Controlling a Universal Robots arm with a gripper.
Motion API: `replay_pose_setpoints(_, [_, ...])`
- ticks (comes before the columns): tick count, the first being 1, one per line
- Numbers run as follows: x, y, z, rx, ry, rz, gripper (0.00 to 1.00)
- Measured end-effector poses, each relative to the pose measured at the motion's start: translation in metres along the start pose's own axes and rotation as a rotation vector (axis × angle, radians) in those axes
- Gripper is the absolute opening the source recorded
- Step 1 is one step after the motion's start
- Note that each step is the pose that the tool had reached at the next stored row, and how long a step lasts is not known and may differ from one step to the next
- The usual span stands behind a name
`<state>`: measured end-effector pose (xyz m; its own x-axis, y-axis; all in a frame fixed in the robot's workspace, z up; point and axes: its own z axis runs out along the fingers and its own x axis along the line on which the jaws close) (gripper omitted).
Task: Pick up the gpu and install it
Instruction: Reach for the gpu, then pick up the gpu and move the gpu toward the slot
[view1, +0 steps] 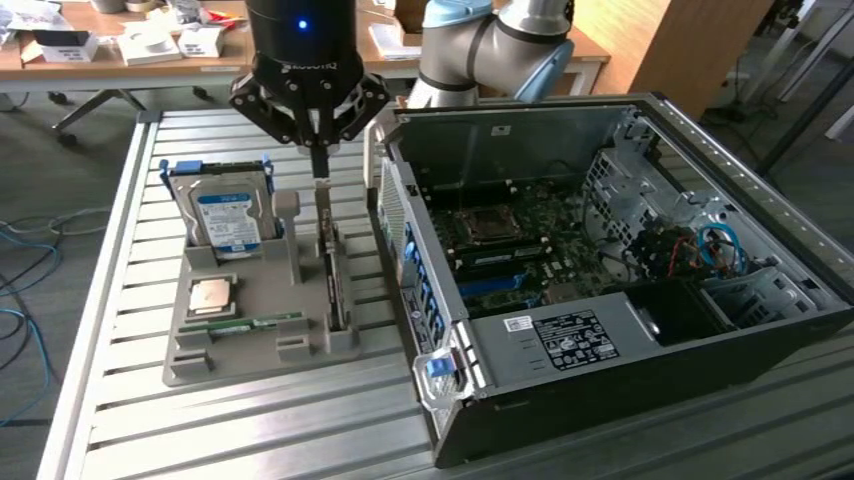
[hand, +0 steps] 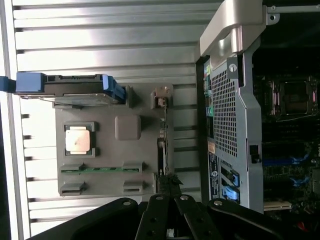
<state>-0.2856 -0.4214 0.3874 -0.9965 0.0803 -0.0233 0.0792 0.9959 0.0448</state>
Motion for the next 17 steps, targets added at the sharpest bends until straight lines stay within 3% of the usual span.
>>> replay_pose_setpoints(17, [0.0, -0.0111, -0.0004, -0.0001, 0.0, 0.0, 0.11])
